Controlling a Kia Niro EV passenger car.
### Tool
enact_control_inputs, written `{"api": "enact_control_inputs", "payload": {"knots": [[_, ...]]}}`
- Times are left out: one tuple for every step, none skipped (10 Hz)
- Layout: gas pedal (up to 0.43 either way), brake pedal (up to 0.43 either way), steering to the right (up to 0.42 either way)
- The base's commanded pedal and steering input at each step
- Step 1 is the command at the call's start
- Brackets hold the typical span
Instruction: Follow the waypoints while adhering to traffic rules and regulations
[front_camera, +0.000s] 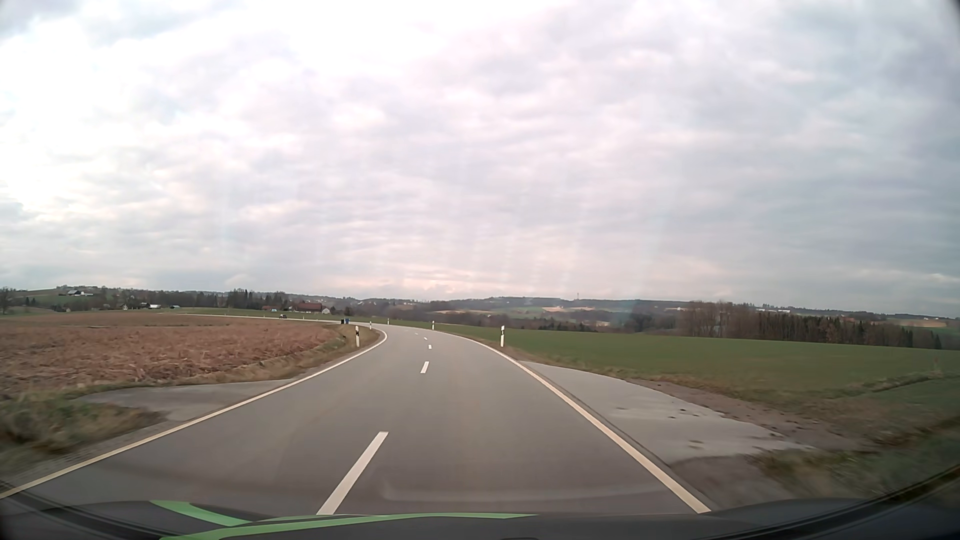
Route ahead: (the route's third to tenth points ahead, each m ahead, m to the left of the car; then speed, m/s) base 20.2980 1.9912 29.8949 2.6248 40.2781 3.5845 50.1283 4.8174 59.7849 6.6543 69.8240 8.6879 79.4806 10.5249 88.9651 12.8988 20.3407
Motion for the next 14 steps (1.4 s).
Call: {"api": "enact_control_inputs", "payload": {"knots": [[0.169, 0.000, -0.014], [0.169, 0.000, -0.014], [0.169, 0.000, -0.014], [0.157, 0.000, -0.013], [0.157, 0.000, -0.014], [0.157, 0.000, -0.014], [0.157, 0.000, -0.014], [0.157, 0.000, -0.014], [0.157, 0.000, -0.014], [0.157, 0.000, -0.014], [0.157, 0.000, -0.015], [0.157, 0.000, -0.015], [0.157, 0.000, -0.016], [0.157, 0.000, -0.016]]}}
